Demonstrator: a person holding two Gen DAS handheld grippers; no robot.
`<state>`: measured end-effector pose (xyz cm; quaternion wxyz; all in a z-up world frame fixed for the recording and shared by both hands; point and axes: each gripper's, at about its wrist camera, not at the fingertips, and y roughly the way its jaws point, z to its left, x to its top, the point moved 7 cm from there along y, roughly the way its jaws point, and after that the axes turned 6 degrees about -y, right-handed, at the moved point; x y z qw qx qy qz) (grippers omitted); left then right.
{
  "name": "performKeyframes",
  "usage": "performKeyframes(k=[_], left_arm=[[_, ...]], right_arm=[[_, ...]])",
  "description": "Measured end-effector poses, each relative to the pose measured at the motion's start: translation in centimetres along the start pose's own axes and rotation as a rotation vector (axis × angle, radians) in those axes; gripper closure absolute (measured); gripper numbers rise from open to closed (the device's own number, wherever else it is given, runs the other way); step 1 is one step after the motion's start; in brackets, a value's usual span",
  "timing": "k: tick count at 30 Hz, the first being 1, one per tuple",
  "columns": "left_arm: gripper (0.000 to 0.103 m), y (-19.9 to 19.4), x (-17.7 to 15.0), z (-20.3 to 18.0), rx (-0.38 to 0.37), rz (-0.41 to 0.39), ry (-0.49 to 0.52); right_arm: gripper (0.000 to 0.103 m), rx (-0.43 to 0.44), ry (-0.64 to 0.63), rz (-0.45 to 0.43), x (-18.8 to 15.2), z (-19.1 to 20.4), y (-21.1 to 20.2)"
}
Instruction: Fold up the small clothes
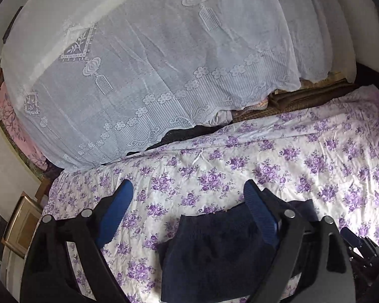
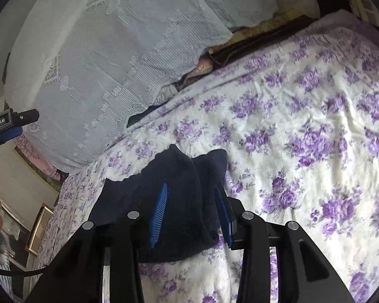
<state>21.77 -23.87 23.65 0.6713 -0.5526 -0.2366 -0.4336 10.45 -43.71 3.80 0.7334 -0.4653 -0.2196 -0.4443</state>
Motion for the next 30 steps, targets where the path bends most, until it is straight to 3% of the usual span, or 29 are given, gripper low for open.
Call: performKeyframes(k=[7,12,16,18,22,25,27,30], left_arm=[[0.016,-11.9,1.7,-0.4,-0.069,-0.043,-0.057],[0.016,-19.3,3.6,-0.3,-0.042,-0.110,-0.045],[0.016,-22.8,5.4,-0.9,-0.022,-0.156,-0.016],[0.009,-23.5,5.9,-1.4,-0.021,-0.187,0.008],[0.008,-20.2,5.1,-3.1,-0.066,-0.139,0.064],[0.008,-14.6,3.4,-2.1,-0.112,-0.064,0.038],[0.008,-10.5,1.6,-0.4,-0.126,-0.011,-0.003],[0.008,-3.7,-3.7,2.8,-0.115,0.077,-0.075]], right_arm=[[0.062,0.021,-0.025,-0.026,-2.4,0.7,-6.3],[0.059,0.007,-0.053,-0.050,-4.3,0.5,-10.2],[0.058,-0.002,-0.062,-0.060,-4.4,0.4,-11.0],[0.058,0.003,-0.065,-0.057,-4.5,0.4,-10.7],[0.058,-0.011,-0.060,-0.018,-5.0,-0.2,-8.4],[0.058,-0.032,-0.057,0.019,-4.9,-0.9,-6.1],[0.058,-0.047,-0.048,0.030,-4.3,-1.3,-4.9],[0.058,-0.047,-0.034,0.054,-3.6,-1.6,-3.0]])
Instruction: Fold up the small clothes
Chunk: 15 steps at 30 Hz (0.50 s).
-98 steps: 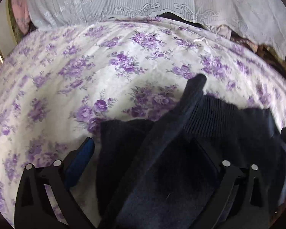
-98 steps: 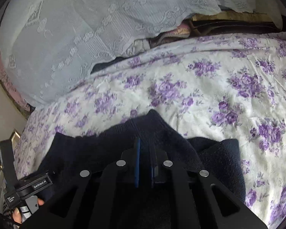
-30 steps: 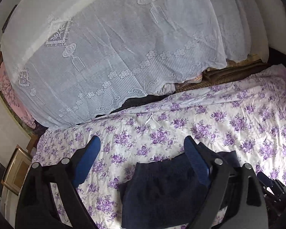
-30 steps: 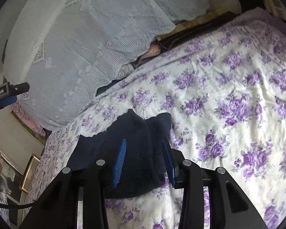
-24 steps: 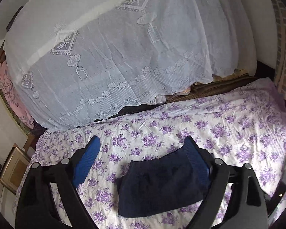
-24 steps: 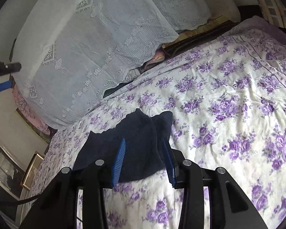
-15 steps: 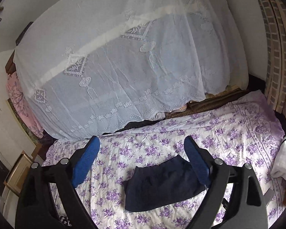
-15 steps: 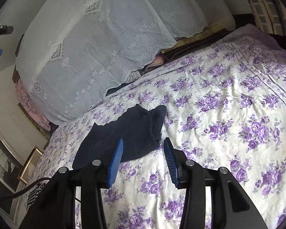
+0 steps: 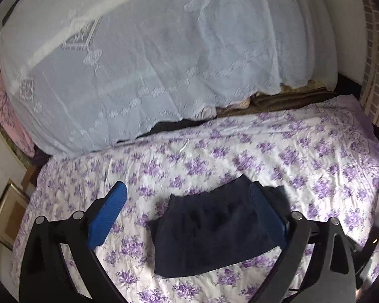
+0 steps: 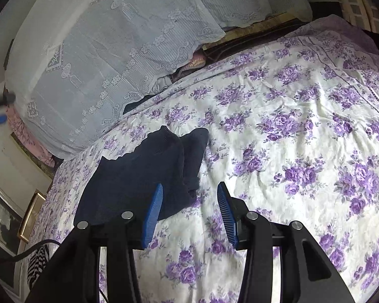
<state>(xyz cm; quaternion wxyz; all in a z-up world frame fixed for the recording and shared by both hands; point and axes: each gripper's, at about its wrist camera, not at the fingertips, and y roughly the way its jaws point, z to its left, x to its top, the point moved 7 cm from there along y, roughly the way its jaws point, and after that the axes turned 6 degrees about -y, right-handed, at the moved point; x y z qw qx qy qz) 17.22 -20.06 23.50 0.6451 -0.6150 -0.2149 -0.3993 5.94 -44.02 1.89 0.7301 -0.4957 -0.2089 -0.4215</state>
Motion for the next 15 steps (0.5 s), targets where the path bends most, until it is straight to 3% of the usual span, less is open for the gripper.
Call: performKeyframes(k=[4,6,8,11,12,13,14,15], left_arm=[[0.013,9.7,-8.8,5.2,0.024,0.159,-0.124],[0.026,14.2,-13.5,6.6,0.040,0.260,-0.156],[0.032,17.0,-17.0,7.0,0.056,0.325,-0.160],[0.031,20.0,-19.9,7.2,0.064,0.391,-0.181],[0.020,21.2,-20.8,7.9,0.051,0.414,-0.222],[0.013,21.6,-20.8,8.9,0.042,0.413,-0.276],[0.008,21.9,-21.0,9.7,0.022,0.425,-0.326],[0.011,21.9,-20.9,10.3,-0.011,0.440,-0.367]], right_arm=[[0.058,-0.011,-0.016,0.040,0.4,0.9,2.9],[0.058,-0.003,-0.022,0.061,0.5,1.6,4.5],[0.058,-0.007,-0.033,0.076,0.8,2.3,6.2],[0.062,-0.056,-0.020,0.155,0.3,1.9,9.6],[0.066,-0.095,-0.008,0.193,-0.2,1.0,10.7],[0.067,-0.081,0.023,0.213,-0.8,0.3,11.6],[0.067,-0.057,0.042,0.201,-0.9,0.0,11.7],[0.067,-0.052,0.036,0.199,-0.9,0.0,11.5]])
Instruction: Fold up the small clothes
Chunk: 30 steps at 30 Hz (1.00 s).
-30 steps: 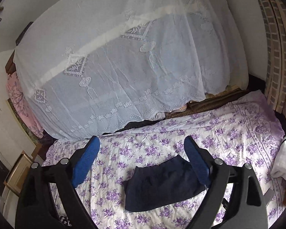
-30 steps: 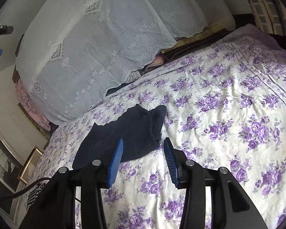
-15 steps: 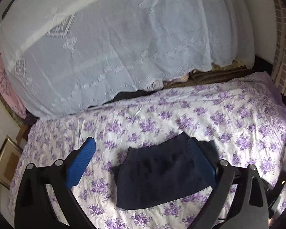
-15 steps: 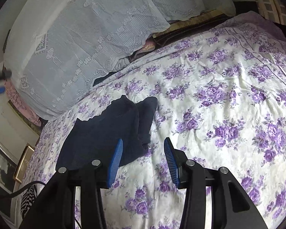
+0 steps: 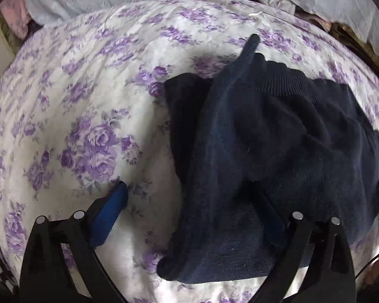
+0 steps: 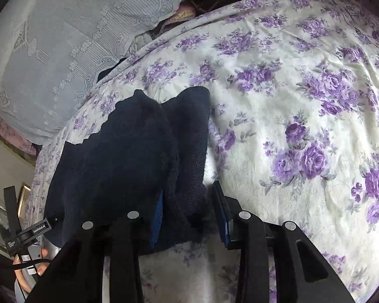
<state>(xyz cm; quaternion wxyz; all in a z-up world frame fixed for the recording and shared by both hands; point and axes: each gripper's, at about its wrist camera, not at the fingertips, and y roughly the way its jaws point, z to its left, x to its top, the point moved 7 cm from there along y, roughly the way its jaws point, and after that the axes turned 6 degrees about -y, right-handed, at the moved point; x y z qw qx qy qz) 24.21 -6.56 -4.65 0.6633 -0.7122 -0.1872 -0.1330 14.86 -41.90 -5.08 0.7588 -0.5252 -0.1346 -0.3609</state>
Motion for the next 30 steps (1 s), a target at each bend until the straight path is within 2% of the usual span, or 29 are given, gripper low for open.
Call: performKeyframes(k=[1,2,4,6,9,12,13,14,15,16,18,19,20,21,22,24,25,27,30], left_arm=[[0.015,-0.5,0.4,0.4,-0.016,-0.003,-0.019],[0.021,-1.4,1.2,0.5,0.000,-0.038,-0.007],[0.021,-3.6,3.1,-0.4,0.020,-0.130,0.047],[0.021,-4.6,5.2,-1.9,0.035,-0.170,0.083],[0.020,-2.9,8.6,-4.2,0.076,-0.147,0.113],[0.019,1.6,10.5,-4.0,0.187,-0.080,0.087],[0.017,2.8,10.5,-3.4,0.210,-0.061,0.076],[0.011,4.0,10.4,-2.6,0.202,-0.036,0.055],[0.007,4.5,10.2,-1.7,0.169,-0.027,0.023],[0.007,4.4,10.0,-0.7,0.123,-0.026,-0.017],[0.009,3.6,9.8,0.4,0.087,-0.031,-0.052],[0.011,2.4,9.7,0.8,0.067,-0.060,-0.066],[0.013,1.3,9.4,0.9,0.051,-0.086,-0.067],[0.015,-0.4,9.0,0.7,0.026,-0.124,-0.063],[0.015,-1.8,8.5,0.3,0.001,-0.150,-0.056],[0.015,-4.3,7.4,-1.0,-0.067,-0.191,-0.037],[0.015,-5.4,6.5,-2.1,-0.106,-0.207,-0.026],[0.015,-6.4,5.2,-4.0,-0.137,-0.216,0.020],[0.015,-4.2,4.1,-6.7,-0.119,-0.173,0.068]], right_arm=[[0.066,-0.015,-0.014,-0.006,0.1,0.2,-0.5],[0.066,-0.037,-0.029,-0.034,0.5,0.6,-1.2],[0.066,-0.043,-0.066,-0.116,2.1,2.0,-2.8],[0.066,0.010,-0.103,-0.142,3.7,4.4,-3.0],[0.069,0.057,-0.128,-0.136,6.0,7.5,-1.3],[0.070,0.088,-0.098,-0.055,7.2,8.5,2.7],[0.072,0.065,-0.075,-0.021,7.2,7.8,4.3],[0.079,0.017,-0.050,0.013,7.0,6.5,5.8],[0.103,0.003,-0.031,0.019,6.7,5.4,6.5],[0.103,0.032,-0.016,0.002,6.4,4.7,6.5],[0.103,0.096,0.038,-0.023,6.1,3.8,4.9],[0.096,0.100,0.053,-0.052,6.0,3.5,3.6],[0.095,0.093,0.059,-0.090,5.9,3.1,2.2],[0.090,0.092,0.066,-0.130,5.6,2.6,0.6],[0.077,0.094,0.080,-0.156,5.4,2.1,-0.6],[0.063,0.080,0.120,-0.183,4.7,0.6,-2.3],[0.063,0.078,0.132,-0.184,4.3,0.1,-2.6],[0.062,0.079,0.156,-0.168,3.3,-0.8,-2.6],[0.062,0.107,0.181,-0.116,1.8,-1.1,-1.4]])
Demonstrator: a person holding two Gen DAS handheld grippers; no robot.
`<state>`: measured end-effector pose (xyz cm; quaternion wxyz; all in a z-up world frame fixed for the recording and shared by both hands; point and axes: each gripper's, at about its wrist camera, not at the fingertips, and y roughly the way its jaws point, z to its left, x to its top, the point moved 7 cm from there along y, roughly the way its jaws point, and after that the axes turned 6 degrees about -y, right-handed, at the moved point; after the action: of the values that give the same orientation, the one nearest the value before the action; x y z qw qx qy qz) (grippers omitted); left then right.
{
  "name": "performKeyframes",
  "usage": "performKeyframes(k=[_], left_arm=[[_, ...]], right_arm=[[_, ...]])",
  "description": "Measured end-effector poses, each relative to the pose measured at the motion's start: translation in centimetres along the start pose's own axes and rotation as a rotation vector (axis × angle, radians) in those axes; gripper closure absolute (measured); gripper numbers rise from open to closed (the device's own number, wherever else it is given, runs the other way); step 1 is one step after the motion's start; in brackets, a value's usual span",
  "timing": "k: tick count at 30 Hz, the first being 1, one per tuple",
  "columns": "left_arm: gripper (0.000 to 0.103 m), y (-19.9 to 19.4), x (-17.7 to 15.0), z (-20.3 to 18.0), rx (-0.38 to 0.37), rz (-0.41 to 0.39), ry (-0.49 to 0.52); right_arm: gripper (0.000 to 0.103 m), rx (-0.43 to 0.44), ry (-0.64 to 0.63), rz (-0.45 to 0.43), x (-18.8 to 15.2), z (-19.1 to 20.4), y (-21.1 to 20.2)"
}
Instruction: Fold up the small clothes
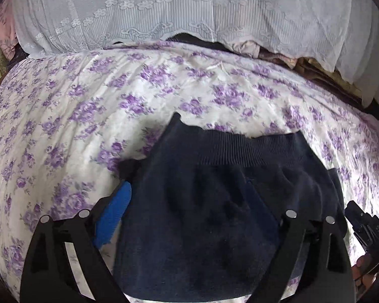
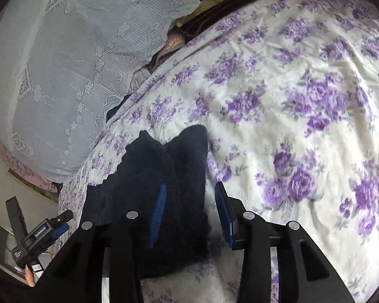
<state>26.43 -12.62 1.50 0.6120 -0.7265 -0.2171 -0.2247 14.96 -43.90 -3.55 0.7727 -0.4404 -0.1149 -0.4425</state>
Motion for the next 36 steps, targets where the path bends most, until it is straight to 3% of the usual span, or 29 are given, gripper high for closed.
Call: performKeyframes(k=[4,6,10,12,13,14,16,20,22,25,27,29,35,36], left_arm=[[0.014,5.3,-0.6,0.8,0.135,0.075,0.023],[0.014,6.1,0.4,2.1,0.083,0.085,-0.042],[0.015,5.5,4.1,4.7,0.097,0.024,-0.106],[0.013,6.7,4.4,6.2,0.221,0.043,-0.099],[0.011,8.0,3.8,7.3,0.285,0.096,-0.098],[0.011,8.5,3.1,7.7,0.267,0.126,-0.124],[0.014,6.6,2.4,7.5,0.226,0.077,-0.153],[0.014,0.5,-0.3,3.5,0.151,-0.047,-0.068],[0.013,-1.0,-2.3,0.4,0.106,-0.057,0.005],[0.012,0.2,-5.0,-2.6,0.104,-0.015,0.058],[0.011,1.9,-6.6,-3.3,0.102,0.024,0.024],[0.004,2.6,-7.3,-3.1,0.125,-0.036,-0.001],[0.004,2.5,-7.6,-2.8,0.114,-0.083,0.006],[0.004,2.4,-7.5,-2.7,0.110,-0.084,0.005]], right_arm=[[0.061,-0.011,-0.028,0.026,-1.1,0.2,1.5],[0.061,-0.014,-0.046,0.023,-1.1,0.3,1.7],[0.060,-0.002,-0.040,0.011,-0.7,0.4,2.0],[0.060,-0.004,-0.047,0.014,-0.6,0.4,2.1],[0.060,-0.006,-0.051,0.016,-0.6,0.5,2.3],[0.060,-0.003,-0.050,0.017,-0.6,0.6,2.3],[0.060,0.012,-0.032,0.019,-0.5,0.5,2.2],[0.060,0.053,0.002,0.022,-0.6,0.8,1.4],[0.058,0.057,0.000,0.025,-1.0,1.2,1.3],[0.058,0.046,-0.005,0.028,-1.4,1.4,1.0],[0.058,0.056,0.008,0.035,-1.4,1.2,1.2],[0.058,0.059,0.006,0.057,-1.6,1.0,1.9],[0.060,0.028,-0.113,0.026,-0.9,2.0,3.4],[0.066,0.032,-0.118,0.020,-0.9,2.1,3.4]])
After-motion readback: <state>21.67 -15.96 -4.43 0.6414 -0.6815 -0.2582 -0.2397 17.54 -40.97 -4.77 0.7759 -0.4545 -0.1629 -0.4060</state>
